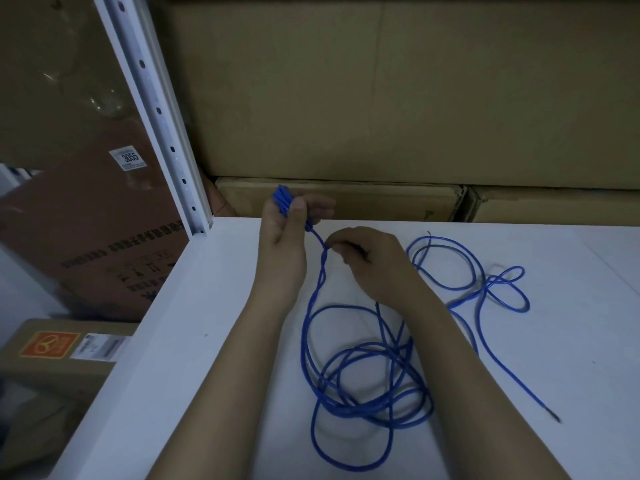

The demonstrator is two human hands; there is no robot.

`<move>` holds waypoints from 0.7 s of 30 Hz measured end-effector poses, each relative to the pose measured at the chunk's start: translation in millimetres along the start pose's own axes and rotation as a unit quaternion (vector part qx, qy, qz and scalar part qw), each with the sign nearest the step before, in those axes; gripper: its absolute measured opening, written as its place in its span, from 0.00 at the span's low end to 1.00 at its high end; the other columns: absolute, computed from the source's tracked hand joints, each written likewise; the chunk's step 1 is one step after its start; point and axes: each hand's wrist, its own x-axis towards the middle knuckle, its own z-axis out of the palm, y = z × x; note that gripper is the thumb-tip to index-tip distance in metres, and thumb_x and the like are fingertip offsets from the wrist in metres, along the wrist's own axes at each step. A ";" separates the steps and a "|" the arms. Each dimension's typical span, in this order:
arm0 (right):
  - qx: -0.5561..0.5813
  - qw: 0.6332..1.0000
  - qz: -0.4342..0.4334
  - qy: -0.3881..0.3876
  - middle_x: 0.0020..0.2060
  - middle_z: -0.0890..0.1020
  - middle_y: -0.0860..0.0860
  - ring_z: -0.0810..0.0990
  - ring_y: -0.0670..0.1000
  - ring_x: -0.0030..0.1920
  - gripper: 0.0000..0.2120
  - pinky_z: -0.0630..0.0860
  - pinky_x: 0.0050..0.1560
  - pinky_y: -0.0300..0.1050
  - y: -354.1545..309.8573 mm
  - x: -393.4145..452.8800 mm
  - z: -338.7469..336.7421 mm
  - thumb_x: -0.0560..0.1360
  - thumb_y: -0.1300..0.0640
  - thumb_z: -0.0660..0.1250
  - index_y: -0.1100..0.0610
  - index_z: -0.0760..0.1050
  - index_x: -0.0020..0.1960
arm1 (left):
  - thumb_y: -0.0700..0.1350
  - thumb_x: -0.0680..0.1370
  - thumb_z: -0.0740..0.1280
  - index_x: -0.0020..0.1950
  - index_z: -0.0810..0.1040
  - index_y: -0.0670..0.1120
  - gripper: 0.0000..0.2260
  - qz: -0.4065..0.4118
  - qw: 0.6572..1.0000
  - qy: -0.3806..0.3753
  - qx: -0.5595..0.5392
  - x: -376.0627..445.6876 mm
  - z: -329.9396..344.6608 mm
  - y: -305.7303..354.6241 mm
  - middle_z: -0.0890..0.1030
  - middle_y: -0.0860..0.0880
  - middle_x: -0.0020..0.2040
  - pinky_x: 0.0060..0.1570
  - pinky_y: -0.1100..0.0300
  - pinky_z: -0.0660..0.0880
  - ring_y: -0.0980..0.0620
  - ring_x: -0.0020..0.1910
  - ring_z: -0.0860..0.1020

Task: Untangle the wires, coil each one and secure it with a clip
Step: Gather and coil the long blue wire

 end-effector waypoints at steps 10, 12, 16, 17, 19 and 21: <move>0.032 0.999 0.042 -0.007 0.48 0.80 0.41 0.74 0.34 0.49 0.10 0.67 0.49 0.20 -4.3 -13.8 -2.9 0.79 0.58 0.65 0.55 0.82 0.56 | 0.40 0.84 0.54 0.61 0.70 0.37 0.10 0.037 0.997 0.055 0.050 1.8 -3.0 -6.1 0.82 0.52 0.52 0.54 0.68 0.73 0.59 0.51 0.81; 0.055 0.996 0.064 0.019 0.47 0.81 0.40 0.77 0.35 0.48 0.08 0.69 0.50 0.22 -5.3 -22.4 -7.3 0.78 0.57 0.66 0.53 0.83 0.54 | 0.39 0.84 0.54 0.60 0.70 0.40 0.09 0.048 0.994 0.062 0.071 -1.7 -3.1 -3.4 0.81 0.53 0.53 0.56 0.67 0.73 0.59 0.54 0.80; 0.055 0.994 0.092 0.010 0.45 0.81 0.40 0.77 0.32 0.41 0.08 0.70 0.46 0.25 -8.6 -39.4 -14.7 0.78 0.56 0.66 0.53 0.83 0.54 | 0.41 0.84 0.54 0.56 0.69 0.46 0.06 0.040 0.983 0.020 0.175 -19.8 -12.3 -9.9 0.79 0.60 0.52 0.54 0.74 0.69 0.70 0.50 0.76; 0.036 0.995 0.089 0.009 0.44 0.81 0.40 0.76 0.33 0.40 0.08 0.70 0.45 0.25 -10.7 -44.3 -16.5 0.78 0.56 0.66 0.53 0.83 0.53 | 0.41 0.84 0.54 0.56 0.68 0.46 0.05 0.038 0.974 -0.021 0.223 -25.0 -16.6 -12.8 0.78 0.59 0.53 0.53 0.75 0.69 0.70 0.50 0.75; 0.008 0.997 0.079 0.014 0.43 0.80 0.41 0.76 0.34 0.41 0.08 0.70 0.45 0.26 -13.0 -51.9 -18.2 0.79 0.56 0.65 0.54 0.83 0.53 | 0.41 0.84 0.54 0.56 0.67 0.47 0.04 0.020 0.939 -0.113 0.324 -30.8 -25.0 -15.5 0.78 0.57 0.54 0.53 0.70 0.69 0.64 0.52 0.76; 0.008 0.997 0.075 0.032 0.44 0.80 0.42 0.76 0.36 0.42 0.08 0.69 0.45 0.25 -15.8 -57.8 -20.2 0.78 0.58 0.65 0.55 0.83 0.52 | 0.42 0.83 0.54 0.54 0.67 0.45 0.03 -0.018 0.894 -0.193 0.404 -32.8 -30.9 -10.3 0.77 0.55 0.52 0.50 0.65 0.70 0.58 0.49 0.76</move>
